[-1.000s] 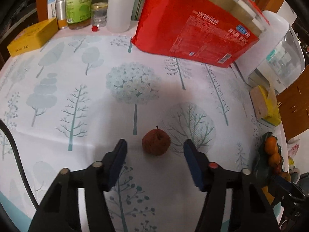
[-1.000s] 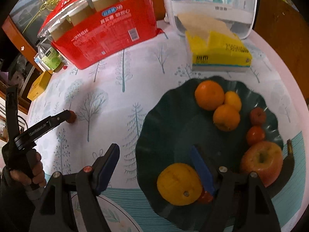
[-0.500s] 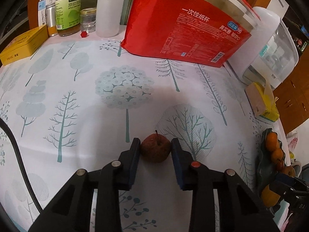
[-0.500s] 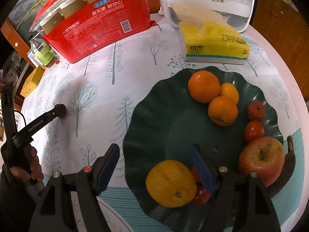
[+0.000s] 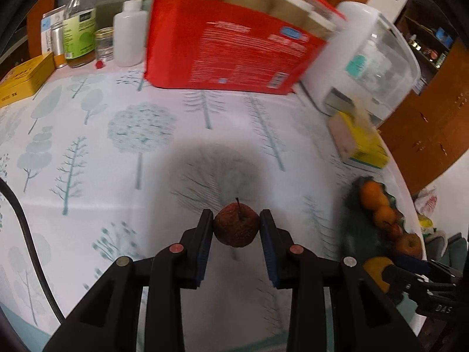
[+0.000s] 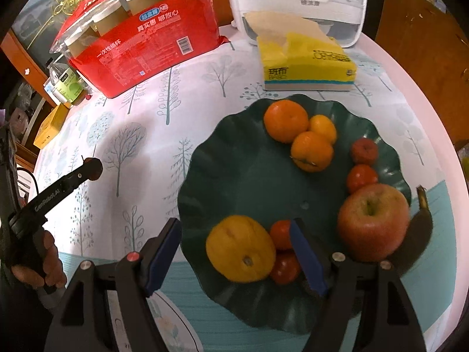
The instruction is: Organize fruits
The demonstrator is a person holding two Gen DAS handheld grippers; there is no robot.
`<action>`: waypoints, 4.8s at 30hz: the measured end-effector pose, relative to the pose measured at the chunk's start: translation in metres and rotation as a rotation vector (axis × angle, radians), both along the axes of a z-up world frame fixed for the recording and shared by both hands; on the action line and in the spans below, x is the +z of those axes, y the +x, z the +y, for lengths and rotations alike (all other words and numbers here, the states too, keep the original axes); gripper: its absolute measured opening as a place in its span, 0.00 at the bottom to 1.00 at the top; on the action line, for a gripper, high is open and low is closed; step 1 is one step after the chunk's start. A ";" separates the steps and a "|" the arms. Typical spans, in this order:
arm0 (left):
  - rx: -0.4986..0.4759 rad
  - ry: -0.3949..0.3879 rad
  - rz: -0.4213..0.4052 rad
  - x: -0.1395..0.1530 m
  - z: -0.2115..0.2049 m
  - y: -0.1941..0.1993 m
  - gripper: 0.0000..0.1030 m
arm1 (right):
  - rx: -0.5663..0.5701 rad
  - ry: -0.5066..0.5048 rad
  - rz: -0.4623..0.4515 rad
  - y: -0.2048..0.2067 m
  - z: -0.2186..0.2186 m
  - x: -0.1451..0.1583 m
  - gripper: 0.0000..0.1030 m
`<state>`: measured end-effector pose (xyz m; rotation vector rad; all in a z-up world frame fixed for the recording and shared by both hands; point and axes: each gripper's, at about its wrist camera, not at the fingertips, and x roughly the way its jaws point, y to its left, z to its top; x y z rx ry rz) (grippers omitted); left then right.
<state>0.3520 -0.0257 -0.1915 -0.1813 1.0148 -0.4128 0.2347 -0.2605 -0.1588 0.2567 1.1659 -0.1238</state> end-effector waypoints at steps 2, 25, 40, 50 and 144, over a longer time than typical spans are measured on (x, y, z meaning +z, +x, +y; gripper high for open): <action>-0.019 0.000 -0.003 0.006 -0.008 -0.009 0.30 | -0.005 0.001 -0.005 -0.009 -0.004 0.002 0.74; -0.082 0.007 -0.016 0.054 -0.119 -0.106 0.30 | 0.056 0.027 -0.017 -0.103 -0.067 0.017 0.74; -0.104 -0.012 -0.022 0.068 -0.201 -0.142 0.30 | 0.217 0.025 -0.046 -0.124 -0.102 0.029 0.82; -0.023 -0.001 -0.049 0.080 -0.204 -0.163 0.54 | 0.261 0.036 -0.070 -0.130 -0.120 0.032 0.83; 0.238 0.350 -0.165 0.191 0.019 -0.368 0.99 | 0.221 -0.004 -0.240 -0.302 0.087 0.152 1.00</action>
